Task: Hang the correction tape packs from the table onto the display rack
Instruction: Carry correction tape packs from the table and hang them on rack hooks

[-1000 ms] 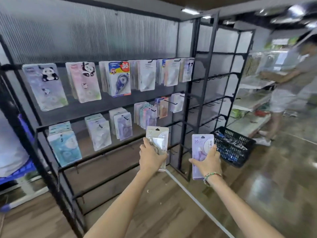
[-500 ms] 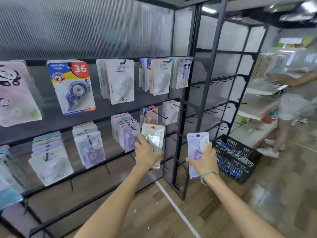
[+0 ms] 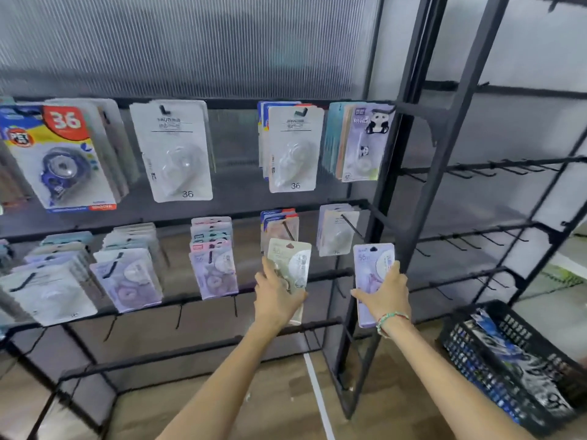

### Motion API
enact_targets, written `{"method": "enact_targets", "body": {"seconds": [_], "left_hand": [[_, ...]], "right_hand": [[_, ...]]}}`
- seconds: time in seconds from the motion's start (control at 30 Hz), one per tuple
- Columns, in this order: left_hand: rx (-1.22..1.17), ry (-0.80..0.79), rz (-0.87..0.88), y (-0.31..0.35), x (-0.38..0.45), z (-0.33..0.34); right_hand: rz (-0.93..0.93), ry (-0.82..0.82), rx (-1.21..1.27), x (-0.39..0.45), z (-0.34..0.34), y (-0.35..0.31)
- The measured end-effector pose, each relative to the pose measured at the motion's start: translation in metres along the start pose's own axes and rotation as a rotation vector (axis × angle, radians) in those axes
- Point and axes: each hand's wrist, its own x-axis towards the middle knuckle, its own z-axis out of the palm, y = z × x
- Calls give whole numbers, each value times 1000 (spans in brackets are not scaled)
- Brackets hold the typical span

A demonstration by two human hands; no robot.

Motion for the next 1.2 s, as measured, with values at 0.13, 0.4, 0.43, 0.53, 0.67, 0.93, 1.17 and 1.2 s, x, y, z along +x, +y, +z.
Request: {"method": "enact_targets", "body": {"seconds": [0.13,0.4,0.43,0.53,0.67,0.93,1.17,1.2], "left_hand": [[40,38,-58,9,7,19],[32,126,-119,14,17,39],[30,134,-123,14,18,41],[28,159,-133,15,17,44],[86,165,-130,15,18,46],[251,170,-99,13,14,51],[239,159,-141,7,12,53],[237,156,-149,6,13,54]], "right_hand": [[-42,-46,17,35,-3,3],[-86,-130,28,68,2,4],[-93,-135,30,69,3,5],[-124,-145,29,69,6,9],[-144,-155,9,70,10,11],[-153,-195,-43,75,15,7],[-144,-188,-31,79,19,9],[-147,-189,-33,79,19,10]]}}
